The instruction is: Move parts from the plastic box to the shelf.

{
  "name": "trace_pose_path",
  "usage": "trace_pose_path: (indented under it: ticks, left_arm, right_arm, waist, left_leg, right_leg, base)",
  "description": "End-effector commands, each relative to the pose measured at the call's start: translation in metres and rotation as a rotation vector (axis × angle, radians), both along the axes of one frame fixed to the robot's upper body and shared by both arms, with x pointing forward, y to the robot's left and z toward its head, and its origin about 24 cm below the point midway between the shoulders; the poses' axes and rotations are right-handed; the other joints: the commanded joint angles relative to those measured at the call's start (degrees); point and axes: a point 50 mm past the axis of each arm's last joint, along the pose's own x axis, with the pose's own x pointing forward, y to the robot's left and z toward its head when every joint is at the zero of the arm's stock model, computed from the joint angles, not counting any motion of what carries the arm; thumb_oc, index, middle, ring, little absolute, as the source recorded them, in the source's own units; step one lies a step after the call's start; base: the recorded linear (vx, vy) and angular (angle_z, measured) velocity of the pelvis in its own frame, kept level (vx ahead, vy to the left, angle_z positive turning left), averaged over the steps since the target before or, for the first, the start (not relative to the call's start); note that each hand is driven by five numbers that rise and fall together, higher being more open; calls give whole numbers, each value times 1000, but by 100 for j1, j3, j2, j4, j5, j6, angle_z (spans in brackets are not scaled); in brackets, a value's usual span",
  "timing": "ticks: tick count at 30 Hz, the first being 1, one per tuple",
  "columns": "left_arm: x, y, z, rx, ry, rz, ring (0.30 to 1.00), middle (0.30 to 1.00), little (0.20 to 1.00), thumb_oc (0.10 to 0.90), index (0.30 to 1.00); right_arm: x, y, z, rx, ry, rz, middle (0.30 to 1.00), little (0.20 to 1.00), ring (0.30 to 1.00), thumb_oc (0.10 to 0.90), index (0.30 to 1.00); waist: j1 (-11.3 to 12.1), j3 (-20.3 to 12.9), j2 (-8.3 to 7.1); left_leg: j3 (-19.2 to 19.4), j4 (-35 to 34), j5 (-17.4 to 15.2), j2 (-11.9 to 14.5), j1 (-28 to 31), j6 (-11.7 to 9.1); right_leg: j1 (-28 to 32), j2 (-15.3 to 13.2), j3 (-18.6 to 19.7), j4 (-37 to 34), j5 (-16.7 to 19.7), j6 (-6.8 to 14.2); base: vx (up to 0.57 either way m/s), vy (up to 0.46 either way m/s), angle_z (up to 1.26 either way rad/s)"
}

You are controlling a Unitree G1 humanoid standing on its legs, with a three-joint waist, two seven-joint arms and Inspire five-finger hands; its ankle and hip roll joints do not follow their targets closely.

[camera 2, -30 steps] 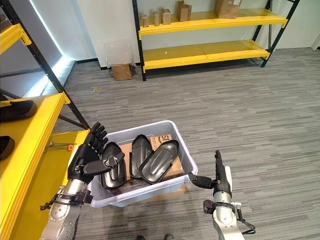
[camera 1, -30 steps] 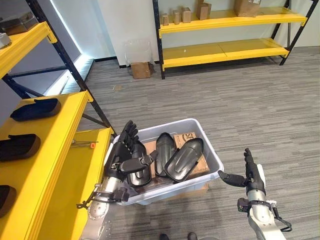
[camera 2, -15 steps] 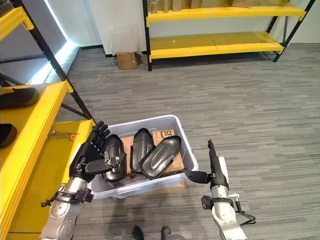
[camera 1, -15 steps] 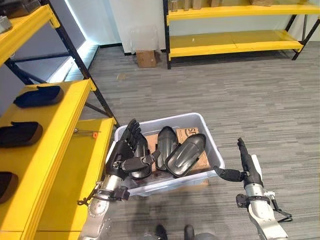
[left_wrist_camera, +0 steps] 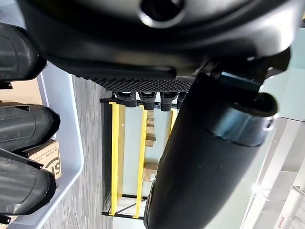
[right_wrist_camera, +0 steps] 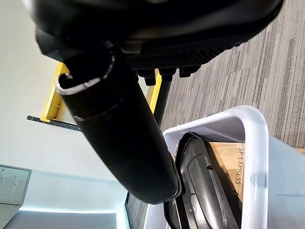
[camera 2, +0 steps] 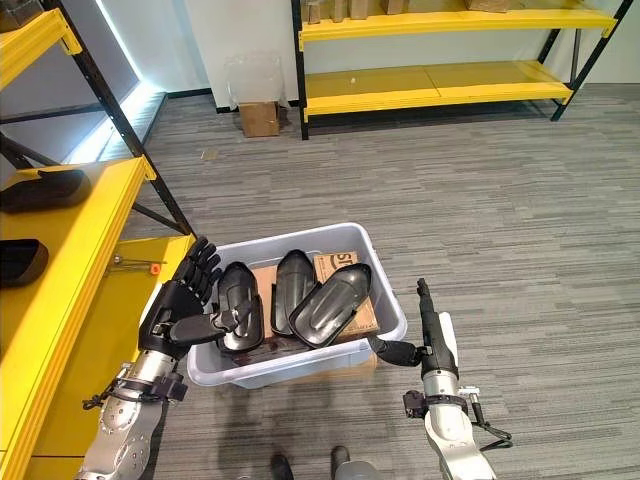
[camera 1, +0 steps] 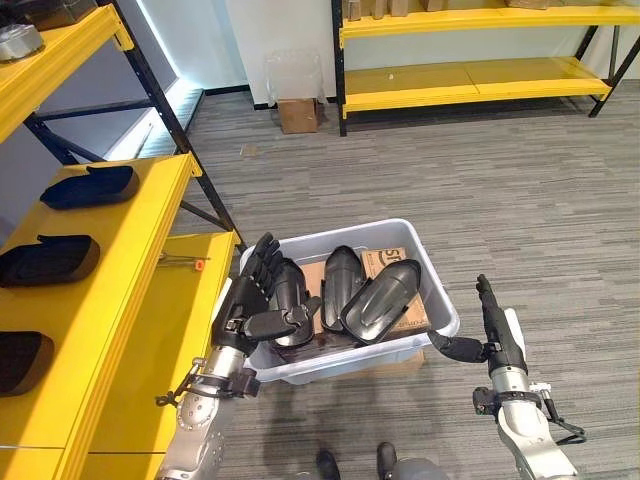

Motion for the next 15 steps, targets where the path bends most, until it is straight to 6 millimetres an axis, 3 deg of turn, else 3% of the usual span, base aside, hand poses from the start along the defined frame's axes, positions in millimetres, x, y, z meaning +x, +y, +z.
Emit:
trace_pose_path:
  ticks: [1, 4, 15]
  left_arm:
    - [14, 5, 52, -37, -257, 3, 1000, 1000, 1000, 900, 1000]
    - [12, 3, 51, -37, -248, -6, 1000, 1000, 1000, 900, 1000]
    - [11, 5, 52, -42, -239, -4, 1000, 1000, 1000, 900, 1000]
  right_arm:
    - [35, 18, 49, 76, -251, 82, 1000, 1000, 1000, 900, 1000]
    - [35, 19, 49, 76, -251, 80, 1000, 1000, 1000, 900, 1000]
    - [36, 21, 51, 11, -257, 104, 1000, 1000, 1000, 900, 1000]
  waist:
    - [32, -319, -211]
    - [61, -308, -227]
    - [97, -344, -214]
  left_leg:
    - [-191, -1682, 719, 615, 1062, -480]
    - [-177, -1682, 728, 653, 1038, -502]
    - [-142, -1682, 763, 703, 1035, -526]
  right_leg:
    - [572, -621, 65, -861, 513, 421]
    - [601, -599, 27, -953, 539, 416]
    - [657, -611, -7, -961, 507, 402]
  base:
    - [1, -48, 101]
    - [14, -46, -74]
    - [33, -5, 1]
